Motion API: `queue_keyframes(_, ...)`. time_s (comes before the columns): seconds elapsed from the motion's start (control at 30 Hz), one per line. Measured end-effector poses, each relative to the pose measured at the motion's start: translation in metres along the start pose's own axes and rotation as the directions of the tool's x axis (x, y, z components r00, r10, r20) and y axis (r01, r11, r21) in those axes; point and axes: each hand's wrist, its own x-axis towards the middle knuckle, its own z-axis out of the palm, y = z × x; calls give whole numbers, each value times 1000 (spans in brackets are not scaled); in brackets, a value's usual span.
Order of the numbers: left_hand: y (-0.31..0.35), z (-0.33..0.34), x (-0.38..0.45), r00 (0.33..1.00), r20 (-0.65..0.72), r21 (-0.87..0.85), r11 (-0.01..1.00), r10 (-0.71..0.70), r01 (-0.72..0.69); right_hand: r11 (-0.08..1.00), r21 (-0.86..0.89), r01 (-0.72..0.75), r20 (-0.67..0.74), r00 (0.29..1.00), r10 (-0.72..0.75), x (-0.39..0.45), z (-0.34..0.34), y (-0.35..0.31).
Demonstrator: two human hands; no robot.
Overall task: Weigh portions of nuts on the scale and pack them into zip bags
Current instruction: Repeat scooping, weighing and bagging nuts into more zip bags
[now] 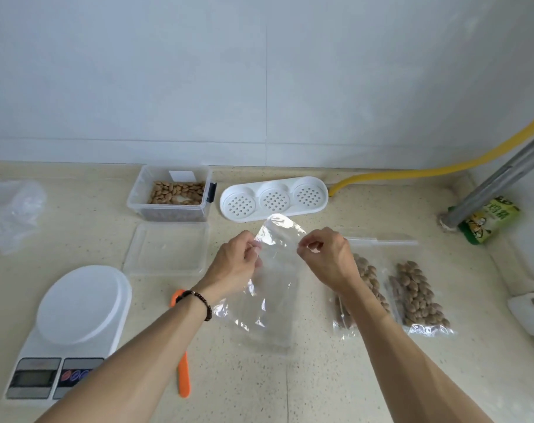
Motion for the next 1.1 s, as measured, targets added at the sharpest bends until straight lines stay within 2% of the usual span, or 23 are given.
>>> queue_keyframes(0.1,11,-34,-3,998,41,-14,999,52,-51,1000,24,-2,-8,1000,2,-4,-4,-21)
queue_keyframes(0.27,10,-92,-10,988,94,-4,992,125,-125,936,344,-74,144,989,26,-14,-3,-73)
queue_keyframes(0.37,-5,-123,-17,986,100,10,990,137,-138,920,390,-50,145,989,-8,-24,17,-104)
queue_keyframes(0.5,-40,-170,-30,985,98,-17,990,140,-139,862,501,-78,111,993,25,-39,59,-147)
queue_keyframes(0.63,-99,-229,-46,985,119,26,992,122,-126,855,513,-83,-20,994,109,-54,113,-186)
queue_keyframes(0.7,-128,-257,-55,992,73,28,994,101,-104,861,499,-98,-59,987,147,-61,139,-201)
queue_keyframes(0.8,-159,-292,-67,997,12,41,996,73,-73,870,476,-124,-64,983,174,-71,176,-223)
queue_keyframes(0.93,-189,-310,-73,996,66,74,996,54,-59,850,481,-212,-85,954,286,-78,213,-235)
queue_keyframes(1.1,-229,-302,-67,999,-11,182,982,46,-43,825,431,-365,18,918,397,-88,237,-231)
